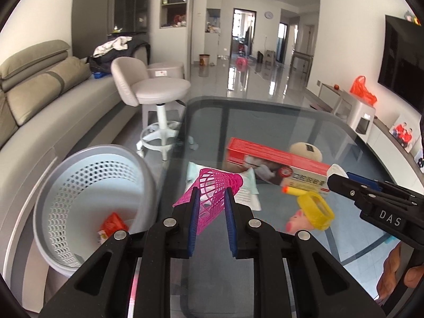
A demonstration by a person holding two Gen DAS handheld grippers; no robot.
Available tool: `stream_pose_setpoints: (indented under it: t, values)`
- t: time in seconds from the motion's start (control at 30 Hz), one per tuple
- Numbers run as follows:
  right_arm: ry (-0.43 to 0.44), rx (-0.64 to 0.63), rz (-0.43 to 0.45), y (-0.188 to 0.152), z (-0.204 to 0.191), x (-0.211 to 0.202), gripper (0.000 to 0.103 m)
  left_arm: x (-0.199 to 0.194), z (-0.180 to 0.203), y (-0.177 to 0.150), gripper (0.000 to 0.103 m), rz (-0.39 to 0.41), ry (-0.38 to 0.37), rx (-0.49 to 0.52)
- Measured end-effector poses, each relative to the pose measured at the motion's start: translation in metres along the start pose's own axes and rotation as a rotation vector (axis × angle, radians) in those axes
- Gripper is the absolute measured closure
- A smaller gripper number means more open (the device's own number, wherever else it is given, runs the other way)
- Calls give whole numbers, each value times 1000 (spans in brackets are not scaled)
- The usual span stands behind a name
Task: Collect trash
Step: 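Carry the cap and shuttlecock over the wastebasket and open both tools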
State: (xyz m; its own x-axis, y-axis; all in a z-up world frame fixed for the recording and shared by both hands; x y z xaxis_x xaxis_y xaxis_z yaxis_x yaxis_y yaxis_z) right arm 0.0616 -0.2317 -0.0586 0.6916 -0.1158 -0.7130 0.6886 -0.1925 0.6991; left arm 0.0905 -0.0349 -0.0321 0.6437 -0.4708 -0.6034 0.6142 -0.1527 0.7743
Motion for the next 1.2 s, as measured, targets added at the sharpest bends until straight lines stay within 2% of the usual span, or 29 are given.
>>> stream_pose_setpoints:
  t: [0.2,0.5,0.77,1.0,1.2]
  values:
    - [60,-34,4,5,-45,1,64,-18,-35,-2,84,18,52,-31]
    - [166,-97,-11,11,-127,11,64,-39,-107,-16,84,6,175,-102]
    - [236,-185,-54,6,-197,33,64,-48,-159,-23,84,-2,212,-192]
    - [263,-236,-90,8,-230,55,64,-39,-186,-27,84,-22,239,-228]
    - [291,-271,-112,8,-245,68,64,-33,-194,-29,82,-36,256,-243]
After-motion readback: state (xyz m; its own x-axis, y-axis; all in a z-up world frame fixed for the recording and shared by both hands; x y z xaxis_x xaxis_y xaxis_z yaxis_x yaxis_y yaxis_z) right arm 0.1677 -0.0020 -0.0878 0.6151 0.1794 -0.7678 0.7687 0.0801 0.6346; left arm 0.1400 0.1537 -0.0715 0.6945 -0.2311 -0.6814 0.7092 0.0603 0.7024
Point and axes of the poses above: each gripper's, at about its wrist camera, not at the fingertips, and x roughly the way its jaws point, z to its right, y to its top, the point moved 5 cm from there along x, roughly the way its jaws point, and after that the axes turned 13 degrees about -y, right-handed, at the moved point
